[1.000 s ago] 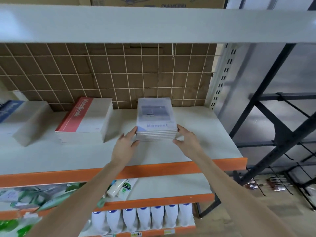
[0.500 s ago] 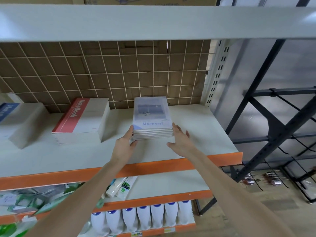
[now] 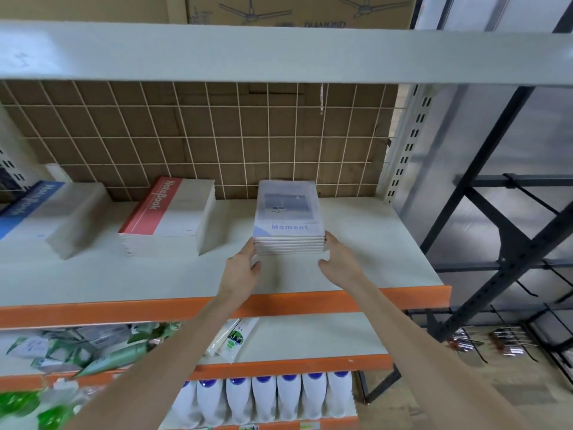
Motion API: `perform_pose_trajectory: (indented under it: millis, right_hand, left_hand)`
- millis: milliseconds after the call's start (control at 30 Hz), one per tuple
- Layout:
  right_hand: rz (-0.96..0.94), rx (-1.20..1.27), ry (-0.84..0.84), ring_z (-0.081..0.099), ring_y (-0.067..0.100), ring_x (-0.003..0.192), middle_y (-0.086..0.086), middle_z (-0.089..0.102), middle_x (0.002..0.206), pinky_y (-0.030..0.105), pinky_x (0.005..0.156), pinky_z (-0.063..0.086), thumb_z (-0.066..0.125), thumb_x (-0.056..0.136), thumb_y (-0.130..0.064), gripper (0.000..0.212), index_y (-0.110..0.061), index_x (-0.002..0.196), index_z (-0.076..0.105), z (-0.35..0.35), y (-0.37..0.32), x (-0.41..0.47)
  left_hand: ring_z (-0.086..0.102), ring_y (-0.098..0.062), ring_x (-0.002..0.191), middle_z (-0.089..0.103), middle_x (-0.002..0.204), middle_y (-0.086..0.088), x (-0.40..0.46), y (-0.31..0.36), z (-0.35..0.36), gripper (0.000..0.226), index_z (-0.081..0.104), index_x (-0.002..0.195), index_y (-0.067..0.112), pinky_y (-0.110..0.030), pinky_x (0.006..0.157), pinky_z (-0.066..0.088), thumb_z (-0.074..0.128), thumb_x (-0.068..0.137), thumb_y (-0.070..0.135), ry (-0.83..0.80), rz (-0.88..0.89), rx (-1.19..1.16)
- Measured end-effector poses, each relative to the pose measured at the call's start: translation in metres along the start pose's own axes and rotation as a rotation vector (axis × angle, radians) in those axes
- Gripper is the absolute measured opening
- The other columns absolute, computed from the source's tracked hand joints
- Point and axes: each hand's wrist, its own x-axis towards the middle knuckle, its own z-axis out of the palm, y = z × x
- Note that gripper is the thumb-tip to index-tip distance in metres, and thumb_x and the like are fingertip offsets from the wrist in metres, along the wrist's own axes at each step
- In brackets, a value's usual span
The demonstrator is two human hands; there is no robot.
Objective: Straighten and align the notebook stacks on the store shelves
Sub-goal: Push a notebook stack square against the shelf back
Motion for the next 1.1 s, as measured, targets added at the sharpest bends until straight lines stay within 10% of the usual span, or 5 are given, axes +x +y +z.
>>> perform_pose_trajectory:
  millis: [1100]
  right_hand:
    - [0.047,-0.097,-0.079,0.030,0.025,0.135,0.003,0.031,0.151,0.043,0.115,0.021,0.049,0.089,-0.005,0.078,-0.012,0.152,0.005,-0.003,0.000,0.004]
  left_hand:
    - [0.060,-0.030,0.104,0.051,0.139,-0.004,0.003,0.009,-0.011,0.066,0.013,0.151,0.021,-0.026,0.085,0.043,0.043,0.094,0.004,-0.125,-0.025,0.121]
